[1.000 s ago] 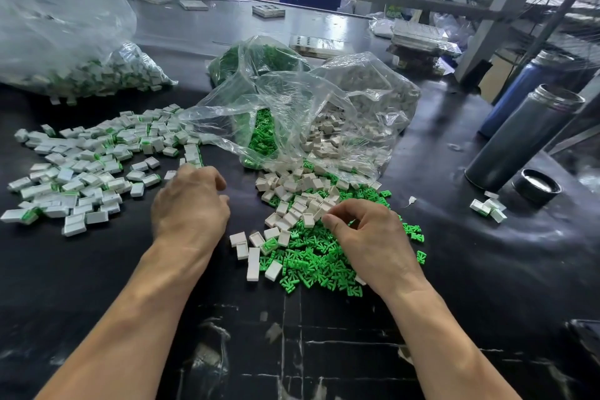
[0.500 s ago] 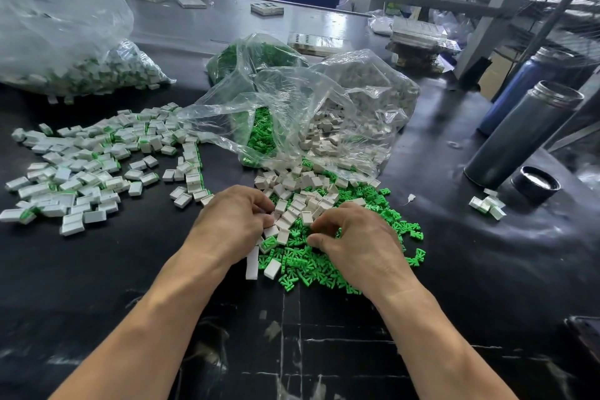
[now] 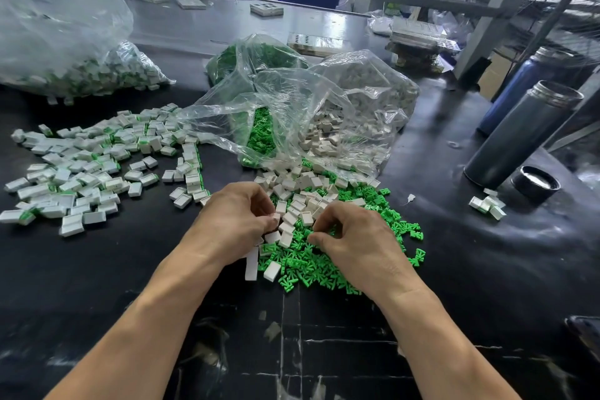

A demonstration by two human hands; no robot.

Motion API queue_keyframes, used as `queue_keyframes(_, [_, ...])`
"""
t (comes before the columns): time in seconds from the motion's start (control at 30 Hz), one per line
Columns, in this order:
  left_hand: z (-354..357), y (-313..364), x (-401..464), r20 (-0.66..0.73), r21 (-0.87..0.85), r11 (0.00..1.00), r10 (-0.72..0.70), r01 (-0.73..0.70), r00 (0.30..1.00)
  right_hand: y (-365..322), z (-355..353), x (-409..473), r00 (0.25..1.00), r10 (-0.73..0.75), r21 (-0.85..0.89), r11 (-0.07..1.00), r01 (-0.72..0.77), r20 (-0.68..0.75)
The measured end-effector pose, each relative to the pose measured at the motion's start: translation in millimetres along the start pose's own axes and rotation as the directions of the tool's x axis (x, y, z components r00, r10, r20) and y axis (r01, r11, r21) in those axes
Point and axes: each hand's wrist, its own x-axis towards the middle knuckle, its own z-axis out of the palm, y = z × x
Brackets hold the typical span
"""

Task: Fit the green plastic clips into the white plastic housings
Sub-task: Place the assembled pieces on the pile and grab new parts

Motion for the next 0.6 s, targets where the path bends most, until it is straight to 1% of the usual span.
queue_keyframes(0.13, [-3, 8, -6, 0.031, -0.189, 0.978, 0.094, -0.086, 0.995, 1, 0, 0, 0.998, -0.018, 0.255, 0.966, 0.034, -0.064])
queue_keyframes(0.23, [-1, 15, -12, 0.061, -0.371, 0.921, 0.152, -0.119, 0.987, 2, 3, 2, 0.992, 0.014, 0.434, 0.900, 0.043, -0.127])
queue_keyframes(0.3, [1, 19, -16, 0.061, -0.488, 0.863, 0.180, -0.128, 0.982, 1, 4, 4, 0.989, 0.029, 0.539, 0.840, 0.057, -0.148])
queue_keyframes(0.37, [3, 22, -18, 0.047, -0.583, 0.803, 0.182, -0.121, 0.982, 1, 5, 6, 0.983, 0.037, 0.603, 0.793, 0.081, -0.180])
queue_keyframes(0.47, [5, 26, -19, 0.051, -0.689, 0.721, 0.149, -0.073, 0.988, -1, 6, 6, 0.977, 0.024, 0.662, 0.738, 0.127, -0.213])
queue_keyframes(0.6, [8, 29, -20, 0.097, -0.746, 0.666, 0.127, -0.013, 0.987, -1, 4, 5, 0.967, 0.014, 0.702, 0.691, 0.173, -0.253])
